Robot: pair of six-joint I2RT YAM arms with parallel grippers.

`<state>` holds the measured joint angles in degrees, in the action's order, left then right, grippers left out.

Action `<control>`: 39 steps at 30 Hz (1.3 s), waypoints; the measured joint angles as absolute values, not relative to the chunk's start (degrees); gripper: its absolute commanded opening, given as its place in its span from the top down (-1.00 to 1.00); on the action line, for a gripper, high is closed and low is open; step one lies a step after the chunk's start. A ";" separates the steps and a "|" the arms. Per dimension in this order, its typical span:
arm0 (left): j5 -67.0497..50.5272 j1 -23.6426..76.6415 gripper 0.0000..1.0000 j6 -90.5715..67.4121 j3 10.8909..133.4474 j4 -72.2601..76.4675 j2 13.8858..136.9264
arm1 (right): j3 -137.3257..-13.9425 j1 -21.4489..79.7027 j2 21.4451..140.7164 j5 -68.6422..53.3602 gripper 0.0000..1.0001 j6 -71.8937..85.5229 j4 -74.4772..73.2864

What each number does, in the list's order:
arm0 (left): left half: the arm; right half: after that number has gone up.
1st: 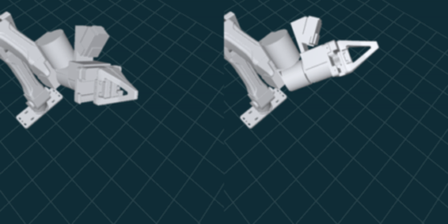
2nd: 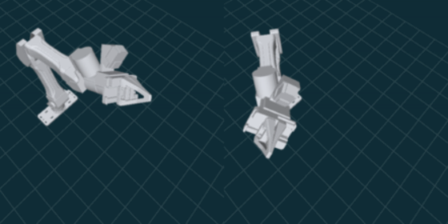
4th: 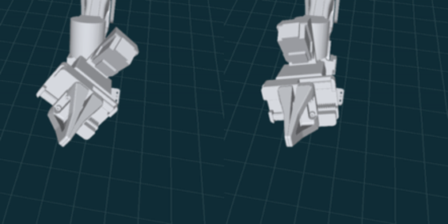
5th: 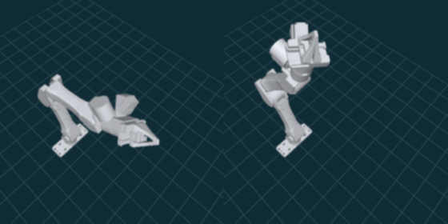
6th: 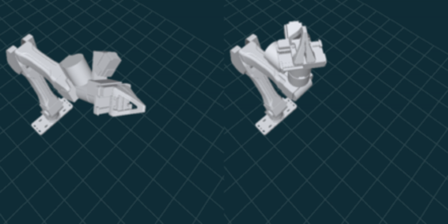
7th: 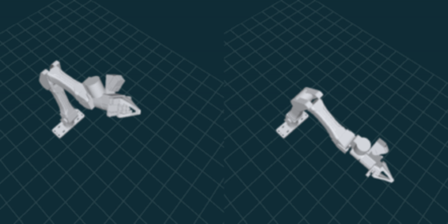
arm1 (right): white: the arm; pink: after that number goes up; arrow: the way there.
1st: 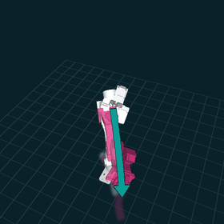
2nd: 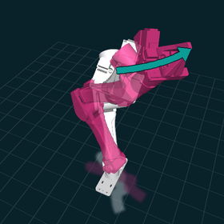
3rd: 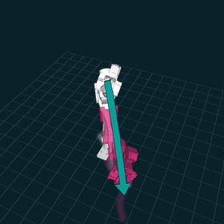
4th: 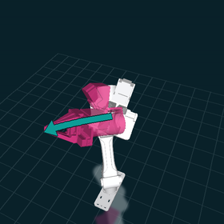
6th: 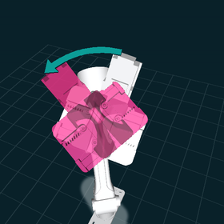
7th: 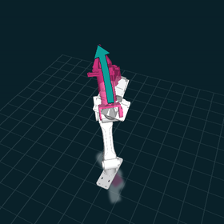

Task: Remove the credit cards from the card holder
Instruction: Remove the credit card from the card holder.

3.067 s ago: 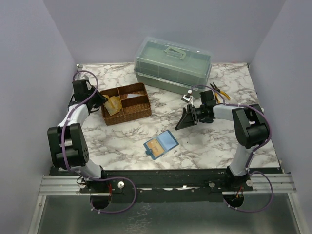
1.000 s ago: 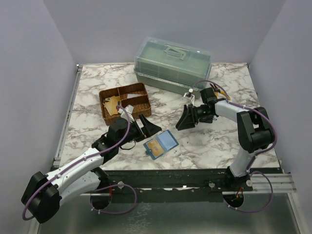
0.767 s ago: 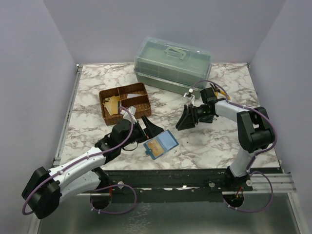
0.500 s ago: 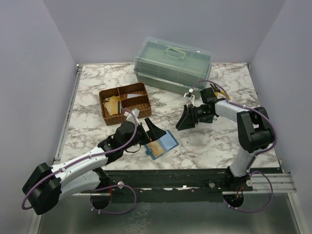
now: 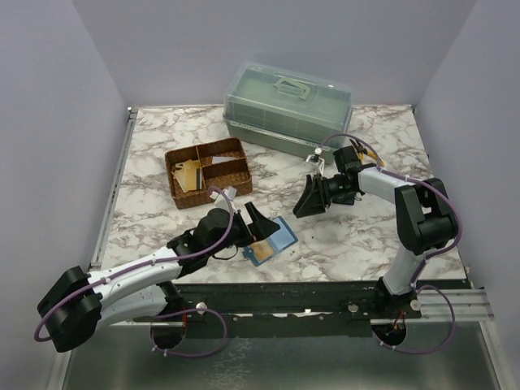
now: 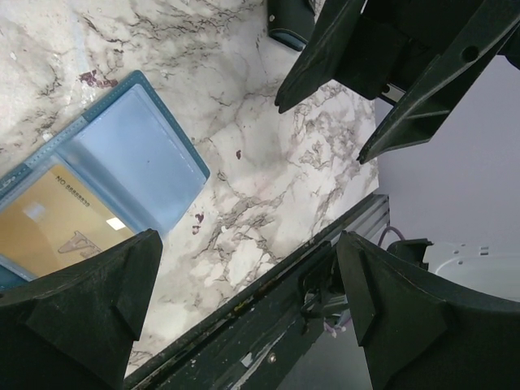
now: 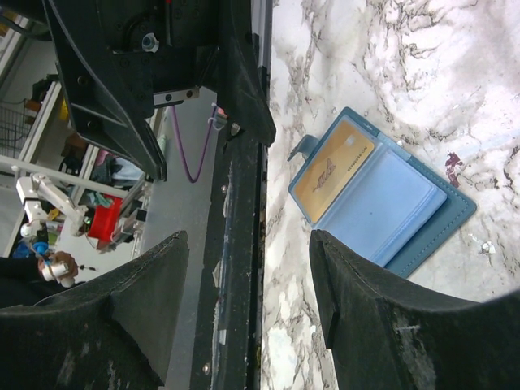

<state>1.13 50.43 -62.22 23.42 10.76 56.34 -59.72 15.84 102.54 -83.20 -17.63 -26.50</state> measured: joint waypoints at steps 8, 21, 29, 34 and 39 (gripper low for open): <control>3.55 54.06 -0.95 -63.96 22.26 11.62 56.38 | -59.66 17.12 102.54 -83.20 -0.34 -16.56 -25.71; 9.47 59.53 -0.77 -68.84 17.54 14.92 58.46 | -54.92 22.59 102.54 -78.15 -0.22 -4.78 -14.20; 13.34 59.77 -0.66 -72.23 13.26 15.18 57.98 | -54.92 24.62 103.59 -72.88 0.27 -1.37 -11.66; 16.23 59.77 -0.52 -73.56 12.58 15.59 57.49 | -54.92 26.68 106.26 -70.91 0.49 1.15 -10.85; 17.52 59.77 -0.51 -75.09 11.27 15.75 57.45 | -54.96 28.27 108.53 -69.87 0.53 4.01 -9.50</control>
